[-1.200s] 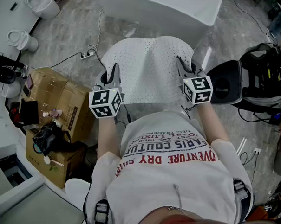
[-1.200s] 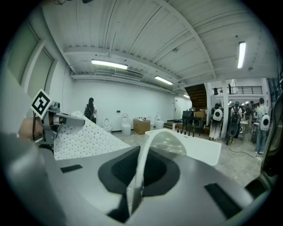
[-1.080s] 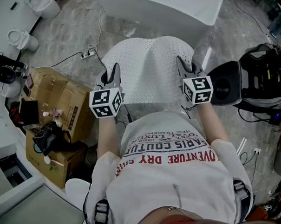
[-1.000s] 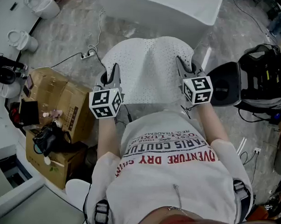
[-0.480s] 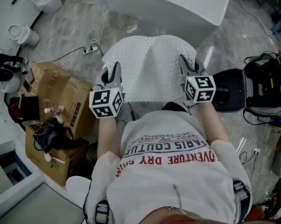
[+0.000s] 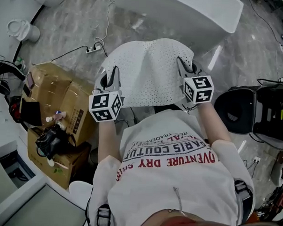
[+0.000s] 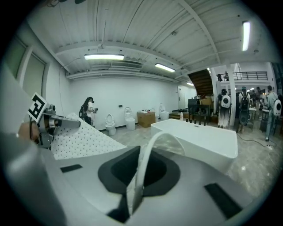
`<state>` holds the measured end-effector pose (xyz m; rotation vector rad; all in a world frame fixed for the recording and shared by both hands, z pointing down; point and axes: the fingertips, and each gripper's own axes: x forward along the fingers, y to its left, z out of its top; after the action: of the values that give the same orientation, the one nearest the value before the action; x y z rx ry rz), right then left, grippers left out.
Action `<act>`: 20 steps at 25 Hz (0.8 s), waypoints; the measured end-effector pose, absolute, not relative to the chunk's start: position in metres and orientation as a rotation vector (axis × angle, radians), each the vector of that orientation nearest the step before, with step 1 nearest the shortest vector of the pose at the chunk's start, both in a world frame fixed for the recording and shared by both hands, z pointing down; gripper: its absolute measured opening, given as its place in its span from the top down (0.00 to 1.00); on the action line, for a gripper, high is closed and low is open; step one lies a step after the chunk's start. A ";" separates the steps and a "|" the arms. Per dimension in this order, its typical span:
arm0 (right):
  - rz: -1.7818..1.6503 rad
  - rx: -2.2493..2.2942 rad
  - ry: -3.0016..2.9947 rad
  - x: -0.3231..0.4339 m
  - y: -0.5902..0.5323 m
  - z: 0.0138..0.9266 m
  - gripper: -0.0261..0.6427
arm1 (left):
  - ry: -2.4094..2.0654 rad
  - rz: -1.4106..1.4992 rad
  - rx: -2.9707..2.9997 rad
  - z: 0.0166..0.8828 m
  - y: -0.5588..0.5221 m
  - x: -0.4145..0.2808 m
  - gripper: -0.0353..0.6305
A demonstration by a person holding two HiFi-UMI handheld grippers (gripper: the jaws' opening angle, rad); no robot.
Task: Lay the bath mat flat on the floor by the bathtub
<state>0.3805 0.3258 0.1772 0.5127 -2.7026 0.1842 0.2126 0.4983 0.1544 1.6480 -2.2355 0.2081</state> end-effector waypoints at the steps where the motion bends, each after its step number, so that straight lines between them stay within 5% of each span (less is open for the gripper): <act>1: 0.191 0.506 -2.697 0.369 0.316 0.182 0.94 | -2.233 0.207 1.639 0.158 0.489 0.201 0.92; 20: 0.335 0.642 -2.577 0.185 0.079 0.218 0.94 | -2.076 0.272 1.726 0.182 0.227 -0.021 0.92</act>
<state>0.1849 0.0787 0.2182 0.6419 -2.5771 0.3347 -0.0206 0.2274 0.1823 1.7263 -2.0757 0.2719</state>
